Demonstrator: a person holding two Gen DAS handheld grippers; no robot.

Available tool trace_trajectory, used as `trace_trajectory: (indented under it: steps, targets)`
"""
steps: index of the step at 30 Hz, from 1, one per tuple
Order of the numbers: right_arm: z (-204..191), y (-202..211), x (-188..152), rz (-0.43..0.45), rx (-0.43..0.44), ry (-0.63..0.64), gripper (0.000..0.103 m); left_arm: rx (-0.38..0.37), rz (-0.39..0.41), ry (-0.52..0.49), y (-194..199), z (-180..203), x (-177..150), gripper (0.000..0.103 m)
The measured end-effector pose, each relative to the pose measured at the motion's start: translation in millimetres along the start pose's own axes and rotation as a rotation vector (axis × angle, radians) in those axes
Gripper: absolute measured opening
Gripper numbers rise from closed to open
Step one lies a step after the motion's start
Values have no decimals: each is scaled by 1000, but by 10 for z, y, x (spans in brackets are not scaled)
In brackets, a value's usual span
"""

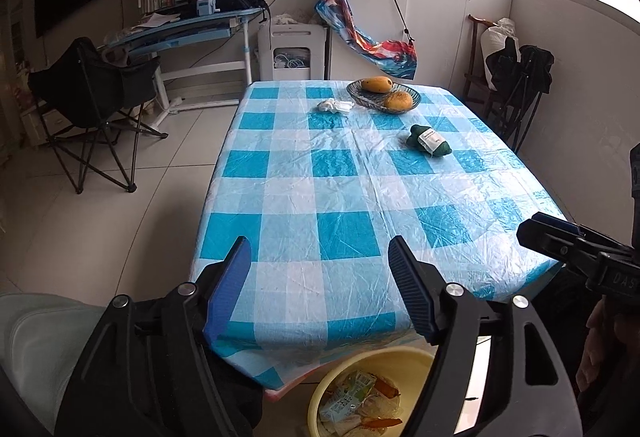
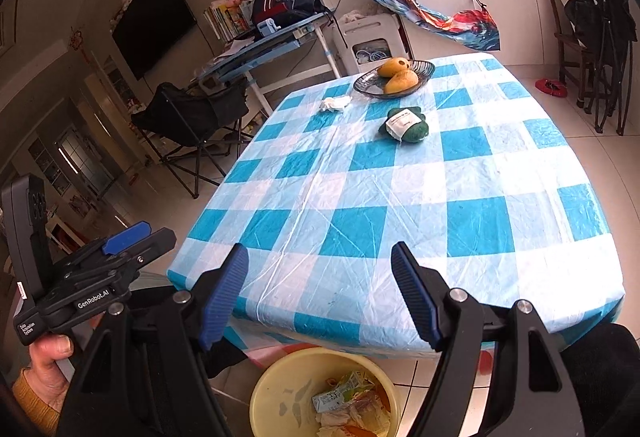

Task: Collect trash
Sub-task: 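Move both grippers back to the table toward the tissue and green sponge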

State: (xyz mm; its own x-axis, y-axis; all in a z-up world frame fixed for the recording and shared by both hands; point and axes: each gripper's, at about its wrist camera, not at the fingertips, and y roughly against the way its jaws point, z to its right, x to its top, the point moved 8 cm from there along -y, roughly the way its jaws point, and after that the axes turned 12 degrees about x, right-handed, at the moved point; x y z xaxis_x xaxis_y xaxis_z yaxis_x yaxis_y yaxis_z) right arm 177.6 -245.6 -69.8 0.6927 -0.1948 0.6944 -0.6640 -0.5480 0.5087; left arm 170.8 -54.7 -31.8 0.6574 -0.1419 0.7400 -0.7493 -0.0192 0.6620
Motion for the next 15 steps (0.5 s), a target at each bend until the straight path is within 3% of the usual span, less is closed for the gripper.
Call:
trace_trajectory:
  steps: [5,15]
  targets:
    - [236,-228,295,-26,-35,17,71,-14,32,-41,-330,54,356,75]
    - [772,-732,774,-78,-105,28,72,-67,5,-59,-1363,209,1062,76]
